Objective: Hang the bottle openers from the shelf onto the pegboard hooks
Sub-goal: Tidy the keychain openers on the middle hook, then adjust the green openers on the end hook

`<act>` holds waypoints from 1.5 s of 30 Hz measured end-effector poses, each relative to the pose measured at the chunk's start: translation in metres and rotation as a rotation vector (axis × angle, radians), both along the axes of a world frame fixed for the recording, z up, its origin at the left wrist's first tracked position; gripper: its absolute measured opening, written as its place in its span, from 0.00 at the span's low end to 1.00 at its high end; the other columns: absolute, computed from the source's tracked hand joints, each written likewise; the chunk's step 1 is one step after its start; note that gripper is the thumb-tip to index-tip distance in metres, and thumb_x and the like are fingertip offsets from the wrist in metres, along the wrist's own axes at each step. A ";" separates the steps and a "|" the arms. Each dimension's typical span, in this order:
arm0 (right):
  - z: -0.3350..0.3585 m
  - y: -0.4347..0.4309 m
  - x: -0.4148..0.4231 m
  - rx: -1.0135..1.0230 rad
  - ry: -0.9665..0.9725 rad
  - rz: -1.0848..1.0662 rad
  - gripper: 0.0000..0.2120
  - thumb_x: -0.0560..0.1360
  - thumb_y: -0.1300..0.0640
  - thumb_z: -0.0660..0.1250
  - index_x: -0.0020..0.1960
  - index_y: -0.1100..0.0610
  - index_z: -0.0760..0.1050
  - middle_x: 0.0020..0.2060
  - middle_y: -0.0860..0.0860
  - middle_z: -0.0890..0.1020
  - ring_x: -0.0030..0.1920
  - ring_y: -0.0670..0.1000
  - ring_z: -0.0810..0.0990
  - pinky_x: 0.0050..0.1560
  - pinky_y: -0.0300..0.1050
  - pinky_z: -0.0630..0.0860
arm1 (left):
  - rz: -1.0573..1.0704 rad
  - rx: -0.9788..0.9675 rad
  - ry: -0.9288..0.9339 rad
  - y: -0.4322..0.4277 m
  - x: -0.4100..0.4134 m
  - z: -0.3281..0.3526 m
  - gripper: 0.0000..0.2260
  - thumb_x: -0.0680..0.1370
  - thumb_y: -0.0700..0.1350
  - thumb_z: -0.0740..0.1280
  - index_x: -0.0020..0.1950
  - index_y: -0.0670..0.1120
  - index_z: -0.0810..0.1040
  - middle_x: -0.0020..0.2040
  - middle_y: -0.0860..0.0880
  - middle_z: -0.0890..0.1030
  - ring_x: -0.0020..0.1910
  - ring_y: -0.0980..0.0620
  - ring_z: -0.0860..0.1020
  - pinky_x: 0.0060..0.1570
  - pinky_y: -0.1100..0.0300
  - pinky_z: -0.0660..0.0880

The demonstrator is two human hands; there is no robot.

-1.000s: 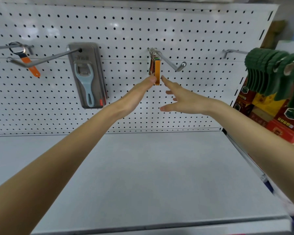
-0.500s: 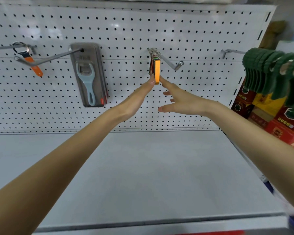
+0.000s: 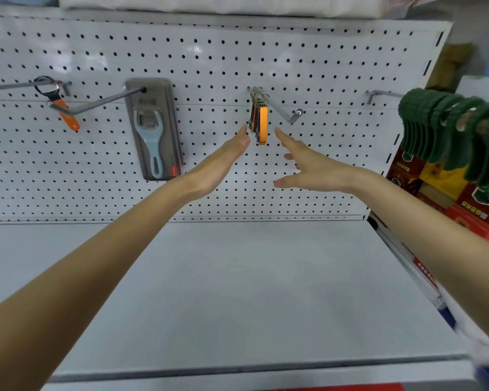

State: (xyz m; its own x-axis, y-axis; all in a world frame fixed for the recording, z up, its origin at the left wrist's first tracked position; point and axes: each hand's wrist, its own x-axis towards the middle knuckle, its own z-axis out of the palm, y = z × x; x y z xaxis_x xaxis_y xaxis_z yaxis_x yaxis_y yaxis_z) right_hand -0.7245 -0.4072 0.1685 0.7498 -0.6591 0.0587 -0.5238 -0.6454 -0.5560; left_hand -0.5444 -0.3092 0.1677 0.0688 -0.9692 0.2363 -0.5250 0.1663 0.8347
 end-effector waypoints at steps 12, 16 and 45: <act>-0.009 0.010 -0.025 -0.111 0.100 -0.006 0.48 0.74 0.46 0.69 0.77 0.46 0.36 0.78 0.49 0.47 0.76 0.50 0.52 0.67 0.39 0.54 | 0.019 0.055 -0.484 0.010 0.006 -0.024 0.30 0.80 0.63 0.52 0.78 0.58 0.44 0.79 0.57 0.49 0.77 0.57 0.49 0.71 0.60 0.47; -0.013 0.023 -0.046 -0.137 0.137 -0.001 0.47 0.74 0.40 0.66 0.77 0.47 0.36 0.78 0.49 0.45 0.77 0.50 0.48 0.75 0.47 0.52 | 0.064 0.032 -0.615 0.021 -0.005 -0.027 0.30 0.80 0.64 0.51 0.78 0.57 0.44 0.79 0.56 0.49 0.77 0.55 0.49 0.66 0.63 0.46; 0.011 0.048 -0.323 -0.241 -0.100 -0.151 0.51 0.60 0.21 0.53 0.77 0.41 0.45 0.73 0.50 0.64 0.67 0.51 0.71 0.64 0.52 0.71 | 0.085 -0.216 -0.291 0.040 -0.255 -0.004 0.29 0.80 0.62 0.54 0.77 0.62 0.44 0.79 0.59 0.48 0.75 0.65 0.46 0.73 0.59 0.47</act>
State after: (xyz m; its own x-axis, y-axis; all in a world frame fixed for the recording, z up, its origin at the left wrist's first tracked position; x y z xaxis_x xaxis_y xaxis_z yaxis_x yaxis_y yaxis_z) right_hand -1.0473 -0.3596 0.1792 0.6274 -0.7206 0.2952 -0.5742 -0.6842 -0.4496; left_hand -0.7997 -0.2688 0.1641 0.0469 -0.8887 0.4560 -0.7549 0.2674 0.5988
